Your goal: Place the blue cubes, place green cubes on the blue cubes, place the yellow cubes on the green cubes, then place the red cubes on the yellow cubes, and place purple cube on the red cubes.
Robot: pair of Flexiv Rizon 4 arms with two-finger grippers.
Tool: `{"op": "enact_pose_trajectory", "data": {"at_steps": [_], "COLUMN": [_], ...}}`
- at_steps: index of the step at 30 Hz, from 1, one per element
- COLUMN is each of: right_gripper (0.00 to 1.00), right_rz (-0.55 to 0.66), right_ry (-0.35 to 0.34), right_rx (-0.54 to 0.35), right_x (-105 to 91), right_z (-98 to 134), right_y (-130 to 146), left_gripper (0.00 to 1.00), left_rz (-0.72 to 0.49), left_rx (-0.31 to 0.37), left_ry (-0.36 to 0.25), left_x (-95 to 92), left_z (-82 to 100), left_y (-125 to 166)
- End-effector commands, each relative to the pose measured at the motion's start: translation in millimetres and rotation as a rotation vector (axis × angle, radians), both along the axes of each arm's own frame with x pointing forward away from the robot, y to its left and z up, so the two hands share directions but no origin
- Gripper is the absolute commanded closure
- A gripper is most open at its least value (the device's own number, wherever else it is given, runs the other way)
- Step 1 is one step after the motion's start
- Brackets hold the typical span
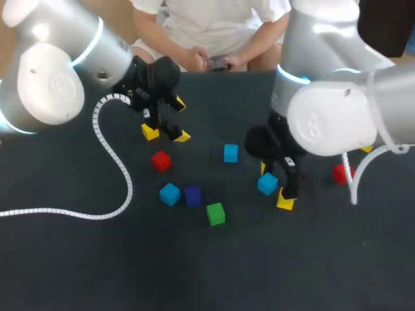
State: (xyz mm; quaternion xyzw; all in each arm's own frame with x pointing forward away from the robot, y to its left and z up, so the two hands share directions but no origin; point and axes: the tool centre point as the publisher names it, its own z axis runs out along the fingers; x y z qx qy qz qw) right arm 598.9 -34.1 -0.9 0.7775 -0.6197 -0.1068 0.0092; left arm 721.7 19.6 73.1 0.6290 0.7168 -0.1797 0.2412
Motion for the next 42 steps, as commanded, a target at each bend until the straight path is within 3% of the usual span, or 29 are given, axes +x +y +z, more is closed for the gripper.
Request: {"op": "enact_pose_trajectory", "data": {"at_steps": [1, 8, 18, 25, 42], "right_gripper": [0.0, 0.0, 0.0, 0.0, 0.0], "right_rz": [-0.031, -0.045, -0.011, -0.014, -0.028], "right_ry": [-0.015, -0.027, -0.056, -0.035, -0.025], "right_rx": [0.006, 0.032, 0.093, 0.17, 0.212], "right_x": [-9.1, -9.3, 4.5, 13.7, 22.9], "right_z": [-2, 2, 10, 10, 2], "right_y": [-16, -24, -4, 11, 26], "left_gripper": [0.0, 0.0, 0.0, 0.0, 0.0], "left_rz": [-0.002, -0.002, -0.002, -0.002, -0.002], "left_rx": [-0.001, -0.001, -0.001, -0.001, -0.001], "left_ry": [0.0, 0.0, 0.0, 0.0, 0.0], "left_x": [0.5, 0.5, 0.5, 0.5, 0.5], "left_z": [-0.3, -0.3, -0.3, -0.3, -0.3], "left_y": [1, 1, 1, 1, 1]}}
